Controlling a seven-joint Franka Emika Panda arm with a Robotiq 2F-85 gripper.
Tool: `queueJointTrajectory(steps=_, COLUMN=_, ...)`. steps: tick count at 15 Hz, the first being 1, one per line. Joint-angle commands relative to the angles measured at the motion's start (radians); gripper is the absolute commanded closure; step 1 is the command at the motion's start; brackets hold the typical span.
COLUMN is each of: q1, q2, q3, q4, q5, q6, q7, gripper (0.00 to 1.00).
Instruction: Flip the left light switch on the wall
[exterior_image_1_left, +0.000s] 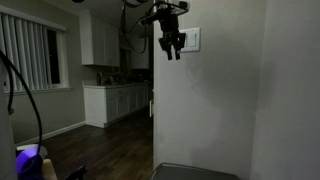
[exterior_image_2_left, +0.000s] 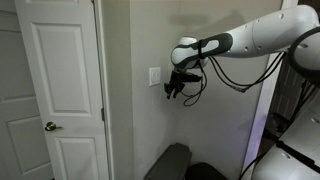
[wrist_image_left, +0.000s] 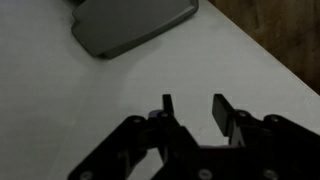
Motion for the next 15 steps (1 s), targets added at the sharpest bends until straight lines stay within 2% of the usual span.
queueJointTrajectory(steps=1, q1=0.001, q2=0.007, q3=0.016, q4=0.034, q5=0.004, q6=0.078, q7=0.013, gripper=0.84)
queueJointTrajectory(steps=3, q1=0.003, q2=-0.006, q3=0.031, q4=0.015, q5=-0.007, q6=0.146, q7=0.025, gripper=0.97)
queueJointTrajectory(steps=5, q1=0.003, q2=-0.005, q3=0.041, q4=0.002, q5=-0.008, q6=0.211, q7=0.033, gripper=1.0)
queueJointTrajectory(steps=10, q1=-0.007, q2=0.016, q3=0.058, q4=-0.018, q5=-0.022, q6=0.366, q7=0.087, gripper=1.0)
queueJointTrajectory(steps=15, q1=-0.005, q2=0.017, q3=0.083, q4=-0.004, q5=-0.048, q6=0.44, q7=0.114, gripper=1.0)
